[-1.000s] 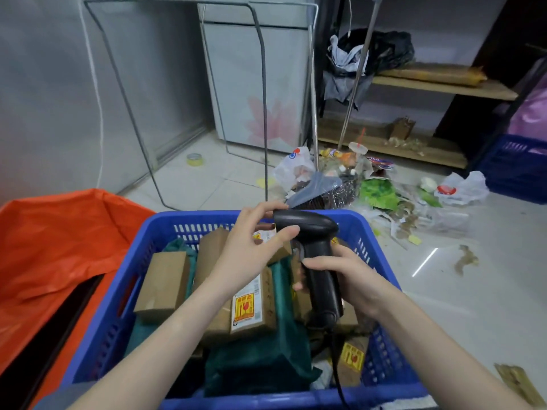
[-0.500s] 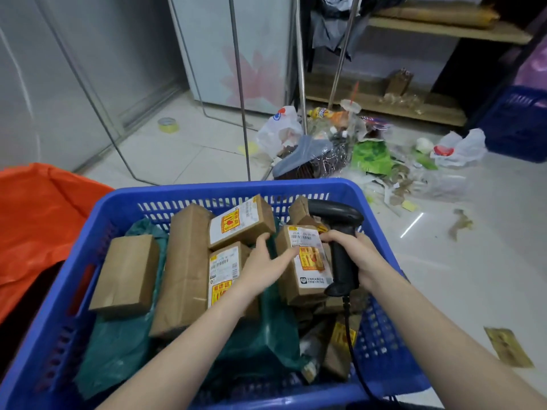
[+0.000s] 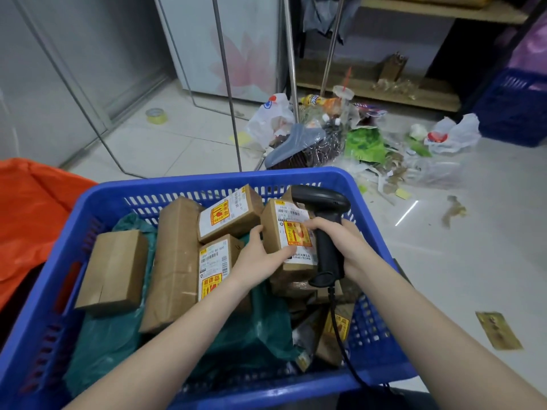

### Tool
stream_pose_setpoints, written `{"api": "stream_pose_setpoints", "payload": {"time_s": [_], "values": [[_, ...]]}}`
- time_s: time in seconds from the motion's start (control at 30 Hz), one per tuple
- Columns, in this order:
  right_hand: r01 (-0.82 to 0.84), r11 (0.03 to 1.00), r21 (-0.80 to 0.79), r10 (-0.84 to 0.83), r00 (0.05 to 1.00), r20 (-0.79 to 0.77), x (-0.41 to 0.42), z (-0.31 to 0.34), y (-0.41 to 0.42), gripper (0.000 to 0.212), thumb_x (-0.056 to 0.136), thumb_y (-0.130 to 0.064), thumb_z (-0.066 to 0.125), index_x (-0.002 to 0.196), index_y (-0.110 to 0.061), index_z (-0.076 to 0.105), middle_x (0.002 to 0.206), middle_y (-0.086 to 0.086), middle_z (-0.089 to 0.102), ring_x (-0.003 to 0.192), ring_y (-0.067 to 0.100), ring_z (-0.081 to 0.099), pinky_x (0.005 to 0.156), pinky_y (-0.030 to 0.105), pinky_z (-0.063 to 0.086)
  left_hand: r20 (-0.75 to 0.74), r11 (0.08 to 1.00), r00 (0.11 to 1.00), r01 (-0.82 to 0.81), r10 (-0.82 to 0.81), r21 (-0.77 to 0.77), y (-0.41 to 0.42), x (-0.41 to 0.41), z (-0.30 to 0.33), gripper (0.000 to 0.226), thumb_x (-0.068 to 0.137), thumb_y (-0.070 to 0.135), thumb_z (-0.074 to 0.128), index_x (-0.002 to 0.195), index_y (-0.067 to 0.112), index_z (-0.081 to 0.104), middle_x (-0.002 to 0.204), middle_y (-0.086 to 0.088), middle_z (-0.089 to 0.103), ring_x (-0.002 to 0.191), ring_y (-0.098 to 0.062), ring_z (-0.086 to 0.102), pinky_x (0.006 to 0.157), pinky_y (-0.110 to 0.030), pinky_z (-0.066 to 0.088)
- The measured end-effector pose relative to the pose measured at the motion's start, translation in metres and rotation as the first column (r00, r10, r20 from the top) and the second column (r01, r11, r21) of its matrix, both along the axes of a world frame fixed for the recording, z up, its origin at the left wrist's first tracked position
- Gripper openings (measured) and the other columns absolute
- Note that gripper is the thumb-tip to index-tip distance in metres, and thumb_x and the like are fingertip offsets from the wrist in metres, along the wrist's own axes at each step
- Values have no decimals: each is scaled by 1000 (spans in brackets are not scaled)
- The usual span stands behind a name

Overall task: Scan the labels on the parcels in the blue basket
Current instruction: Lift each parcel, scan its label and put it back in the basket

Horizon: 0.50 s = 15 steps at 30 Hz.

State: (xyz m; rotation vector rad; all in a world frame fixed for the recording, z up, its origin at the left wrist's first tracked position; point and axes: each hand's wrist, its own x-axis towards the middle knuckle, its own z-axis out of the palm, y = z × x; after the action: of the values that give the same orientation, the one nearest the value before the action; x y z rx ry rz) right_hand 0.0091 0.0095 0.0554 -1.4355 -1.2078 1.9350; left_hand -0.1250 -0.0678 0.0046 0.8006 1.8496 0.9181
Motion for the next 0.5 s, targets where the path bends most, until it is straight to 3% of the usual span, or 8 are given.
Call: {"api": "stream_pose_setpoints", "payload": {"time_s": [0.13, 0.2, 0.3, 0.4, 0.5], "values": [[47, 997, 69, -40, 994, -98, -6, 30, -8, 34, 75, -16, 74, 109, -12, 66, 90, 8, 77, 75, 22, 74, 61, 31, 58, 7, 988, 998, -65, 64, 139, -11, -10, 42, 95, 76, 37, 73, 147, 23, 12, 132, 3, 52, 105, -10, 54, 74, -17, 44], [61, 994, 88, -45, 984, -171, -8, 47, -15, 31, 75, -15, 74, 106, -12, 68, 87, 7, 78, 74, 23, 75, 61, 33, 59, 25, 977, 996, -88, 85, 194, -21, -17, 64, 96, 74, 42, 74, 147, 25, 14, 136, 6, 48, 110, -12, 57, 77, -17, 45], [56, 995, 87, -30, 961, -275, -12, 68, -28, 36, 74, -14, 75, 109, -9, 67, 89, 8, 79, 76, 22, 76, 56, 30, 57, 92, 961, 994, -83, 61, 263, -39, -27, 94, 79, 70, 54, 66, 139, 31, 34, 128, 9, 55, 102, -3, 59, 76, -17, 47], [54, 997, 53, -33, 942, -335, -21, 77, -40, 45, 74, -15, 74, 117, -5, 64, 97, 11, 78, 79, 21, 76, 55, 28, 56, 294, 934, 951, -186, 93, 305, -54, -35, 107, 65, 75, 62, 52, 132, 33, 44, 121, 6, 63, 107, -12, 61, 95, -38, 48], [33, 999, 34, -20, 939, -343, -30, 79, -50, 57, 71, -19, 77, 123, -6, 59, 105, 12, 76, 88, 24, 75, 59, 31, 57, 435, 915, 892, -271, 122, 298, -64, -40, 108, 55, 83, 56, 46, 134, 34, 44, 114, 1, 69, 106, -18, 65, 94, -47, 50]]}}
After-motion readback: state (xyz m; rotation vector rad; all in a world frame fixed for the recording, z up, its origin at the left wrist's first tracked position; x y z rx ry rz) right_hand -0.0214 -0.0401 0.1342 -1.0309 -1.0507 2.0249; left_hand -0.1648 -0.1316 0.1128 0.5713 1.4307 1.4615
